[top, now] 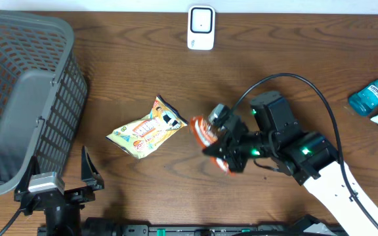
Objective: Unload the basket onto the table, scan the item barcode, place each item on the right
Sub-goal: 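Hold the chocolate bar in front of the white scanner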
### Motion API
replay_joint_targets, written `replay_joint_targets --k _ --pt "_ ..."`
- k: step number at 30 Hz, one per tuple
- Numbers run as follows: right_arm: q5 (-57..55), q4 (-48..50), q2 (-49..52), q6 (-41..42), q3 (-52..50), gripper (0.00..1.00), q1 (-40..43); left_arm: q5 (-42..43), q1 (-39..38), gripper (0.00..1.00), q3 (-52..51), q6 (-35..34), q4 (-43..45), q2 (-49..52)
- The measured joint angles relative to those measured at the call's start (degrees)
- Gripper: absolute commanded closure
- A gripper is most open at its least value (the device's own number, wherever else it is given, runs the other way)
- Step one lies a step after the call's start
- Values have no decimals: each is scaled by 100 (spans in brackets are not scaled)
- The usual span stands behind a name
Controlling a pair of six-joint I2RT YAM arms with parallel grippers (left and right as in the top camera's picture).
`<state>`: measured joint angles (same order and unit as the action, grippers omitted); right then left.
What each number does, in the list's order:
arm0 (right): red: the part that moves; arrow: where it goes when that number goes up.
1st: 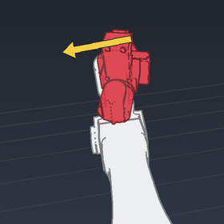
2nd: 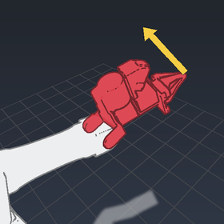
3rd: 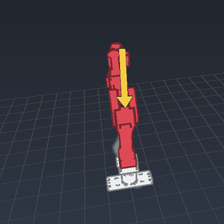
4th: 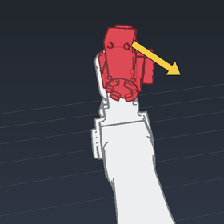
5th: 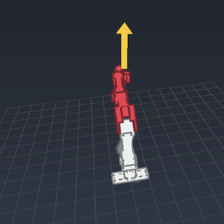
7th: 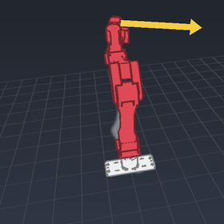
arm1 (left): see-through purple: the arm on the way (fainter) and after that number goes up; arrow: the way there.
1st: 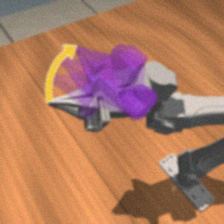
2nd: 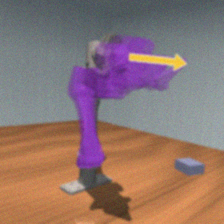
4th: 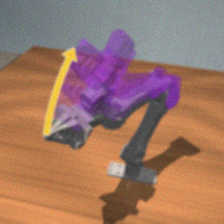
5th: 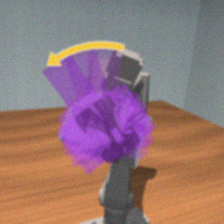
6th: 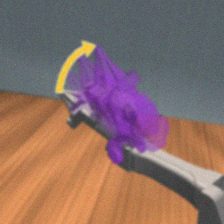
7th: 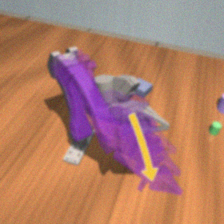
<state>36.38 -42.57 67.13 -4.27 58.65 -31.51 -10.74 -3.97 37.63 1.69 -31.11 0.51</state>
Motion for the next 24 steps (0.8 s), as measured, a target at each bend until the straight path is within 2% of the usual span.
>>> replay_joint_targets --k 6,14,18,24 --pt "-2457 1368 1088 -212 -17 99 0 0 0 2 0 0 2 2" --pt "-4203 3652 2889 -616 66 99 116 0 -2 2 -2 -2 -4 2" --pt "-4470 3679 3679 -916 739 99 376 2 0 2 -4 -2 -7 2" --pt "-4754 3296 5134 -1488 2736 99 713 2 0 2 -4 0 -7 2"
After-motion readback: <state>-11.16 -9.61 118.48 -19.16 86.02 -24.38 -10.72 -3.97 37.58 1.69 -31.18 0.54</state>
